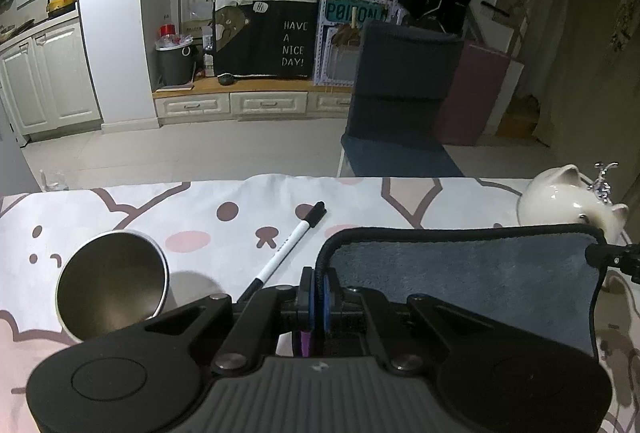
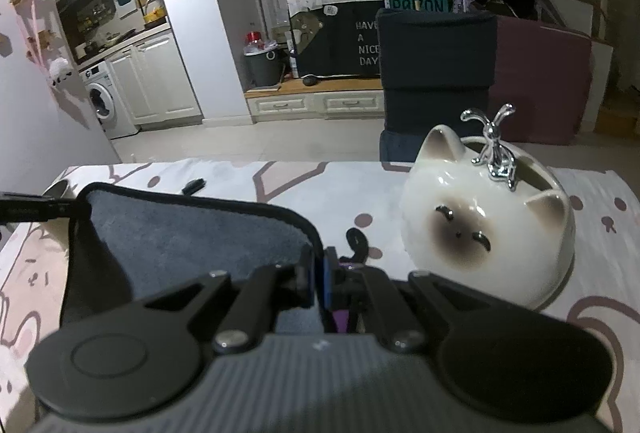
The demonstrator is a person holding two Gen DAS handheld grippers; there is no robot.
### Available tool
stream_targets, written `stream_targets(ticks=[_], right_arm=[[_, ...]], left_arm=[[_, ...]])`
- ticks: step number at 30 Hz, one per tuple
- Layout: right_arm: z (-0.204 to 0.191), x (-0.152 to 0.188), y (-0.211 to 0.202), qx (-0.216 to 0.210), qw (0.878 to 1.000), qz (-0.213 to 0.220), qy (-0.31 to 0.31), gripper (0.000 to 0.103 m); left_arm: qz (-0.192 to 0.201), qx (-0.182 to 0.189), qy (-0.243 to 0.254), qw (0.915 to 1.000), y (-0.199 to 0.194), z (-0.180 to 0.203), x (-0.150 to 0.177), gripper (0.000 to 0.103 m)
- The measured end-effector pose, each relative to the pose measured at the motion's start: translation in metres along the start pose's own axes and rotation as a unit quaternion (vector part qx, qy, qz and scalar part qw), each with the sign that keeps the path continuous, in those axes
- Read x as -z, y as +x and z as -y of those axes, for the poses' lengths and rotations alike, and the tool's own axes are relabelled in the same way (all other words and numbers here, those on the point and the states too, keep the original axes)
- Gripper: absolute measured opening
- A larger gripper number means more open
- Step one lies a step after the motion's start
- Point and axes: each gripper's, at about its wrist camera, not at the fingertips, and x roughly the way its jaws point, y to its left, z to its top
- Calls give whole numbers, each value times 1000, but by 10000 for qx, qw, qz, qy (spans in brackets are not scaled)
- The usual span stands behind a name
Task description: Fold towel
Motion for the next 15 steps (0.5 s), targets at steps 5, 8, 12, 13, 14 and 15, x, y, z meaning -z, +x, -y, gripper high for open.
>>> stream_targets(ticks=[5, 8, 12, 13, 14, 15], right_arm=[[-2, -4, 8, 102, 9999, -90, -34, 5], [-4, -8, 13, 144, 9997, -164, -51, 5], [-10, -11, 23, 254, 9993, -242, -141, 5], [-11, -12, 26, 274, 9992, -268, -142, 5], [-12, -12, 28, 293, 9990, -298, -131, 5], [-12, -12, 30, 302, 9989, -330, -109, 5]], left_arm=[[-117, -51, 24, 9999, 15, 1, -4, 5], [-185, -130, 25, 9997, 23, 1, -5, 5], [-257, -192, -67, 9995, 33, -1, -7, 5], [-298, -204, -82, 9993, 35, -1, -8, 5], [-334, -216, -80, 9992, 38, -1, -8, 5], [-372, -234, -66, 9990, 40, -1, -9, 5]])
